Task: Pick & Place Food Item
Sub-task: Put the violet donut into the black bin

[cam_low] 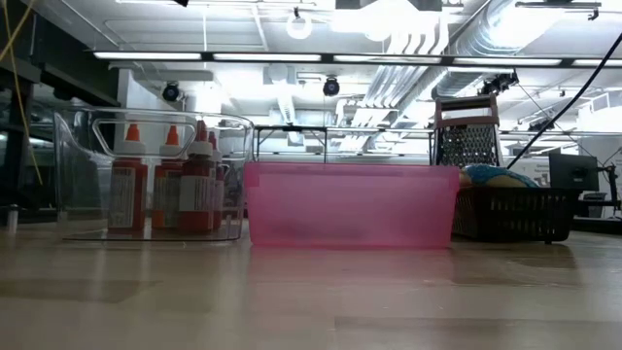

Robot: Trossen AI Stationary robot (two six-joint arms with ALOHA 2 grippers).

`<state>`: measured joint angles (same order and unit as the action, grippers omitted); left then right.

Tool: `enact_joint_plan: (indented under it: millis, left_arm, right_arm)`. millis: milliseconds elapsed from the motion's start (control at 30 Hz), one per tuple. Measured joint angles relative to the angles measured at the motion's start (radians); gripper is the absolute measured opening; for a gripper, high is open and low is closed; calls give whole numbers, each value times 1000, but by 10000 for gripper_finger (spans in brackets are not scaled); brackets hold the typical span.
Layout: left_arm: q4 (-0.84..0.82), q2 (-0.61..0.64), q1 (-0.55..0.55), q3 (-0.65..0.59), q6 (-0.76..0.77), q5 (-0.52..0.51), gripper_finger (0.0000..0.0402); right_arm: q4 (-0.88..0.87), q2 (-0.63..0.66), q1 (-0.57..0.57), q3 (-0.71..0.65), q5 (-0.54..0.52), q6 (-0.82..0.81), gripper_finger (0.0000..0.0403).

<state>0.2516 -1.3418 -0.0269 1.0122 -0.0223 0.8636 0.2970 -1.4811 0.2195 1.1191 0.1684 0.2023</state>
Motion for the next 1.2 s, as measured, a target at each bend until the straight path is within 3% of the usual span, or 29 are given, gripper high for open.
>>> enact_joint_plan:
  millis: [1000,1200]
  left_arm:
    - [26,0,0,0,46,-5,129]
    - [22,0,0,0,49,-5,154]
  right_arm:
    - [-1,1,0,0,18,3,76]
    - [-3,1,0,0,18,4,56]
